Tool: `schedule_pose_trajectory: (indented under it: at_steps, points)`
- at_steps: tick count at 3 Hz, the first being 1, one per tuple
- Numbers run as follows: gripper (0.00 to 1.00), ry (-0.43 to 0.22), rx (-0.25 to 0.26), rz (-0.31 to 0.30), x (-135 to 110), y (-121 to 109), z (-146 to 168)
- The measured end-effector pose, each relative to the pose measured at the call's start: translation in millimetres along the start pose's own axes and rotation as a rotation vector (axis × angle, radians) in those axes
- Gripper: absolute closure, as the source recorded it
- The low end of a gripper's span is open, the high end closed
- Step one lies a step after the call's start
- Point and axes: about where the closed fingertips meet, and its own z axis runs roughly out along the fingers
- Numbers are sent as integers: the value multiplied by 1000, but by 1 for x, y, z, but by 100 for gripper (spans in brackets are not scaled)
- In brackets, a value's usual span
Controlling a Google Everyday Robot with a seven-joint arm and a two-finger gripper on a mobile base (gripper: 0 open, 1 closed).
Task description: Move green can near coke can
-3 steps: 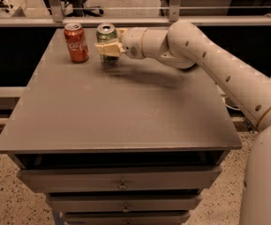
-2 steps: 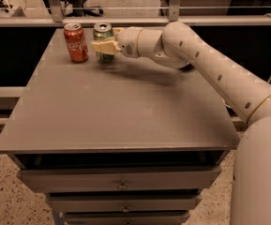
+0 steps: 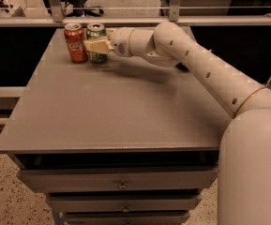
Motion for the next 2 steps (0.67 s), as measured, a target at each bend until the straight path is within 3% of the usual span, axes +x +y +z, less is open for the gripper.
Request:
schedule_pose_trajectory:
  at_steps: [1,2]
  points:
    - [59,8,-9,15,5,1,6]
    - [28,6,-17,26,9,3,9]
